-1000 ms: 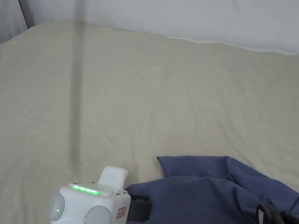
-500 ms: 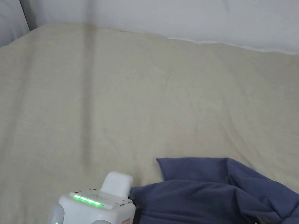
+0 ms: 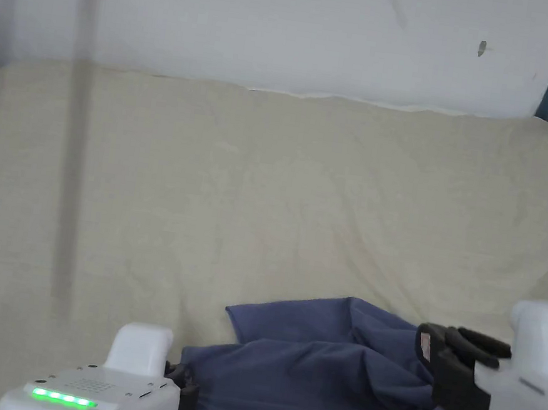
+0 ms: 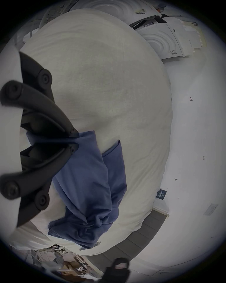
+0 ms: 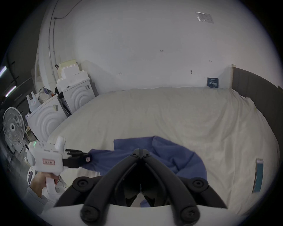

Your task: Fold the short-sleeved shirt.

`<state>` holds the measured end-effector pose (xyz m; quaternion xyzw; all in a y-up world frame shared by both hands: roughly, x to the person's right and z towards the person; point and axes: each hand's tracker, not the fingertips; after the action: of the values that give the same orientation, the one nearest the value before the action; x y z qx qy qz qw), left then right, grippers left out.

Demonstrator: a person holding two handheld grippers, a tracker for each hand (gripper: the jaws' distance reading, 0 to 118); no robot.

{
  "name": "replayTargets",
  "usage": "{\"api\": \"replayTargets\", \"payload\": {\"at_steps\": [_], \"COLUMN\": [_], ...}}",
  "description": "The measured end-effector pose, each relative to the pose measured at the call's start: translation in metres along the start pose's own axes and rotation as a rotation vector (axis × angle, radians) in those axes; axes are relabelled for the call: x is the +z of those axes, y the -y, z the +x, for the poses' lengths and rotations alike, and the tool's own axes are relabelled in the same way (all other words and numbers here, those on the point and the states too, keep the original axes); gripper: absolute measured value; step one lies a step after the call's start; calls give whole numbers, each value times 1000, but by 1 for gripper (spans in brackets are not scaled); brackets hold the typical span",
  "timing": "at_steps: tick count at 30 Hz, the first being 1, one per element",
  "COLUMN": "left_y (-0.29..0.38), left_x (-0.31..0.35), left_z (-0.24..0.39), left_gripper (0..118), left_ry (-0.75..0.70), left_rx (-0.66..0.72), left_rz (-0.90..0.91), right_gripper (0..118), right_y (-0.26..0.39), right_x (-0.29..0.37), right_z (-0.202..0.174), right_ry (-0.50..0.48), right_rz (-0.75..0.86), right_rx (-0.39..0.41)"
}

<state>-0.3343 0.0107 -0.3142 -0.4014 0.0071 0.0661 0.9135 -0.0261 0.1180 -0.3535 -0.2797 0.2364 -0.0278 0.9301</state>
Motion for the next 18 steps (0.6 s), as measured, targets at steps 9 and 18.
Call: {"api": "replayTargets", "payload": {"at_steps": [9,18], "left_y": [3,-2], "left_x": [-7,-22], "left_z": [-2,-2], "left_gripper": [7,7], "left_ry": [-6,-24], "left_rx": [5,-27], "left_rz": [-5,-25], "right_gripper": [118,109], "right_y": [-58,-42], "right_x": [-120,-263], "right_z": [22,51], "right_ry": [-20,30], "right_rz": [-309,-649], "right_rx": [142,120]}}
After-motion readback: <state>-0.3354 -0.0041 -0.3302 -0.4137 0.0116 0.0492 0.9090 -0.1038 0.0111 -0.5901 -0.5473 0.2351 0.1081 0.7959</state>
